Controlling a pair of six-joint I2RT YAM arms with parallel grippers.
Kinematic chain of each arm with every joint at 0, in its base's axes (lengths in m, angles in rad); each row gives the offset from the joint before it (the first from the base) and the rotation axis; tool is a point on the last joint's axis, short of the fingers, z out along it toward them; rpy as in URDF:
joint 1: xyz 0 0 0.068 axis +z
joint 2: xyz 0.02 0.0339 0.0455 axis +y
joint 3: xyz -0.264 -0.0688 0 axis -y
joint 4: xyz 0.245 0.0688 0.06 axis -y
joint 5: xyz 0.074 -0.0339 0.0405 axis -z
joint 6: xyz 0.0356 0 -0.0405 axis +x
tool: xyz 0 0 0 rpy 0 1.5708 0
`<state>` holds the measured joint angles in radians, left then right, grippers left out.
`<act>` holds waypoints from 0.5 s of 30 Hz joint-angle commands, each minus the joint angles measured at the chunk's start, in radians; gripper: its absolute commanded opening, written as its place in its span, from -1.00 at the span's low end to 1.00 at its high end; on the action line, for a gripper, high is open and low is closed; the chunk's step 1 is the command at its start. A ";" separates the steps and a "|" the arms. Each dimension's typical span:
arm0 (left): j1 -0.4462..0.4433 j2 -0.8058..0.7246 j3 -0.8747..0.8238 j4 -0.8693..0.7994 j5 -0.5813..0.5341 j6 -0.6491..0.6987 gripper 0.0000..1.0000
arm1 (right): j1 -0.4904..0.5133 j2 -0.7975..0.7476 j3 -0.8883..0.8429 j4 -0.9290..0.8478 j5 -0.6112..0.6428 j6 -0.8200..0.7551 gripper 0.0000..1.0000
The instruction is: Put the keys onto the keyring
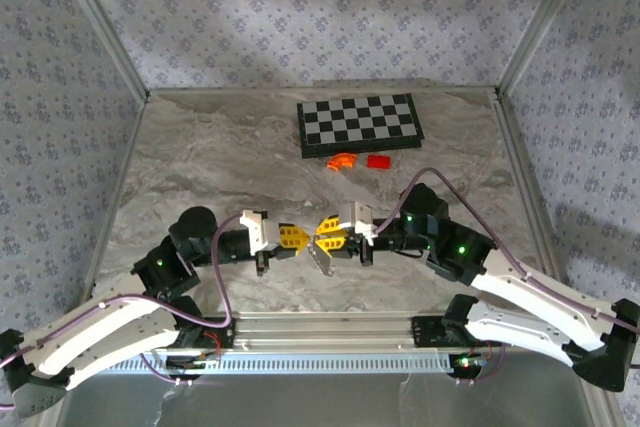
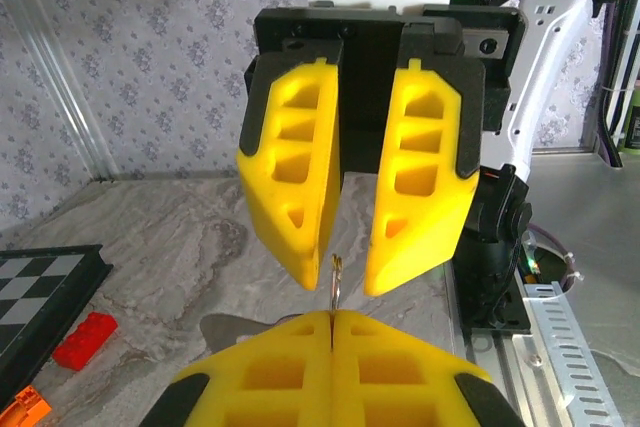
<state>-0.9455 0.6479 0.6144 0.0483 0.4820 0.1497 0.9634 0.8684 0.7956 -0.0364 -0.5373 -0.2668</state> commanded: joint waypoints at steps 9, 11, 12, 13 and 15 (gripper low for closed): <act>-0.009 -0.016 0.044 0.007 -0.005 0.025 -1.00 | 0.027 0.017 0.040 -0.026 0.063 -0.049 -0.87; -0.008 -0.018 0.045 0.006 -0.006 0.025 -1.00 | 0.028 0.019 0.040 -0.023 0.065 -0.052 -0.94; -0.009 -0.019 0.045 0.005 -0.005 0.026 -1.00 | 0.029 0.020 0.040 -0.020 0.066 -0.052 -0.97; -0.009 -0.020 0.047 0.003 -0.005 0.026 -1.00 | 0.031 0.021 0.040 -0.017 0.065 -0.054 -1.00; -0.009 -0.022 0.045 0.003 0.001 0.023 -1.00 | 0.032 0.021 0.034 -0.006 0.066 -0.055 -1.00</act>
<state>-0.9455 0.6411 0.6144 0.0368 0.4706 0.1604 0.9855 0.8867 0.8017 -0.0643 -0.4904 -0.3080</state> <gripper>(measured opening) 0.045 0.053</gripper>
